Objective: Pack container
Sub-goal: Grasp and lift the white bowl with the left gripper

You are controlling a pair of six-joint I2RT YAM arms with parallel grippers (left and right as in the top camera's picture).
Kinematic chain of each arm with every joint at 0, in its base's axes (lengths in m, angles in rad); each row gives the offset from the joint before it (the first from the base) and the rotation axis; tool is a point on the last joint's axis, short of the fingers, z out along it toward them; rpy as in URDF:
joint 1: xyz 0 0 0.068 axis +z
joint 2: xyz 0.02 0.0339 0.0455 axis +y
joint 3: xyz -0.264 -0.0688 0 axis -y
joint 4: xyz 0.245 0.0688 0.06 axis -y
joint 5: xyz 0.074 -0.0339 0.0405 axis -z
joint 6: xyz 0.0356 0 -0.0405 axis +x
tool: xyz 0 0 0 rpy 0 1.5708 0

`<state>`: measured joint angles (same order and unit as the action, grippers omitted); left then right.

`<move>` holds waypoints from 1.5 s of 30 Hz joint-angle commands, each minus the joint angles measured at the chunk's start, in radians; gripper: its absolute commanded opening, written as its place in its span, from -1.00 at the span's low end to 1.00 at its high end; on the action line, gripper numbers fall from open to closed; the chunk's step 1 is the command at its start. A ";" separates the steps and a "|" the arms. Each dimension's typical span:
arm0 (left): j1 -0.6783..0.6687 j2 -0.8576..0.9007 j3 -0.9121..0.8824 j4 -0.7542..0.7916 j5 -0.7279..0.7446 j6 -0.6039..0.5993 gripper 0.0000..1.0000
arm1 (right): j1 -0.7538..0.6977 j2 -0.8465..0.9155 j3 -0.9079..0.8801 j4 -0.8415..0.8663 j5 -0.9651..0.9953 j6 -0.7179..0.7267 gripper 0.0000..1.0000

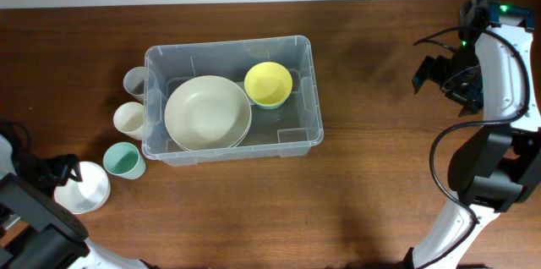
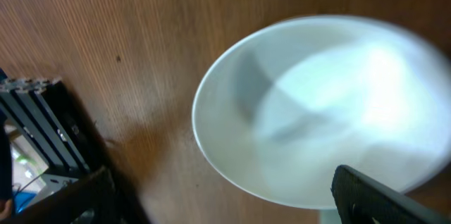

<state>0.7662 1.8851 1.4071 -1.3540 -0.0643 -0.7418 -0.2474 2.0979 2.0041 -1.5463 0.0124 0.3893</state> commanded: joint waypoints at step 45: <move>0.006 -0.109 0.218 0.188 0.010 0.040 -0.99 | -0.003 -0.008 -0.004 0.000 -0.002 0.000 0.98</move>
<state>0.7692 1.8538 1.4700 -1.1294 -0.0486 -0.7265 -0.2474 2.0979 2.0041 -1.5459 0.0124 0.3885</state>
